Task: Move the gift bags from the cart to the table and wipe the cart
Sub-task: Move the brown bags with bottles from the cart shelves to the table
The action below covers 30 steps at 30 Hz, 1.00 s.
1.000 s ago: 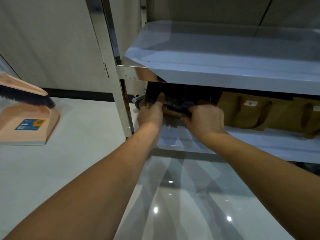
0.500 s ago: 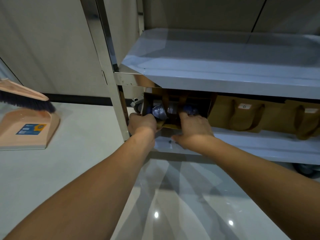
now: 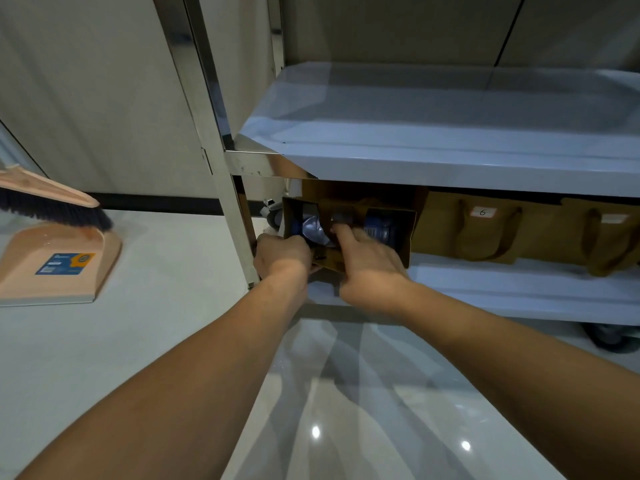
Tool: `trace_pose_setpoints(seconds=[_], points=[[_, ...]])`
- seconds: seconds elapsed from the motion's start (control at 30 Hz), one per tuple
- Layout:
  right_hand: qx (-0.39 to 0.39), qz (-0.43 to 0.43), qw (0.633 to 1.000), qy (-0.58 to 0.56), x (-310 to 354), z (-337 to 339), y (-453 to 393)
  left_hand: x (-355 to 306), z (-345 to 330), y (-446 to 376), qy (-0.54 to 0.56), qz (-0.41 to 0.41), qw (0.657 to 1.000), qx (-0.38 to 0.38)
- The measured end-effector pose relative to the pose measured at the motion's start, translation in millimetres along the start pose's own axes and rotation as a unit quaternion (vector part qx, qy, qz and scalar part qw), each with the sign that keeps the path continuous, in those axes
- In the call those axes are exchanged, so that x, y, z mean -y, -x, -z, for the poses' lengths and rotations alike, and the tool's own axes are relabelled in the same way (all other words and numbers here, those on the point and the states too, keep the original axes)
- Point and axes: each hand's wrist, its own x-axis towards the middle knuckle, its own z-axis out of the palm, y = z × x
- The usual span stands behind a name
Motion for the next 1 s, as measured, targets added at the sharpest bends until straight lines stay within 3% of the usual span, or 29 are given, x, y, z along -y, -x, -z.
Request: trace_pose_setpoints(seconds=[0.1, 0.23, 0.37, 0.47, 0.53, 0.6, 0.7, 0.77, 0.9, 1.0], points=[[0.095, -0.040, 0.994, -0.040, 2, -4, -10, 4, 2, 2, -0.030, -0.008, 1.000, -0.008], [0.104, -0.037, 0.994, -0.021, -2, -17, -13, 10, 2, 1, -0.052, -0.022, 0.998, -0.023], [-0.031, 0.018, 0.999, 0.005, -12, -27, -10, 11, 0, -1, -0.072, -0.041, 0.996, -0.036], [-0.188, 0.110, 0.975, -0.041, -18, -32, 2, 11, -3, -3, -0.053, -0.046, 0.996, -0.048], [-0.241, 0.149, 0.956, -0.072, -18, -32, 7, 10, -5, -3, -0.040, -0.048, 0.997, -0.050], [-0.209, 0.120, 0.967, -0.082, -13, -26, 5, 10, -6, -2, -0.038, -0.046, 0.997, -0.054], [-0.040, -0.004, 0.993, -0.113, -5, -14, -7, 11, -6, 0, -0.043, -0.040, 0.997, -0.055], [0.027, -0.025, 0.993, -0.110, 0, -7, -17, 12, -6, 0, -0.046, -0.038, 0.997, -0.052], [0.052, -0.026, 0.993, -0.102, -2, -2, -20, 12, -5, 0, -0.055, -0.037, 0.997, -0.049], [0.025, -0.015, 1.000, -0.003, -8, 1, -12, 11, -4, -1, -0.050, -0.038, 0.997, -0.051]])
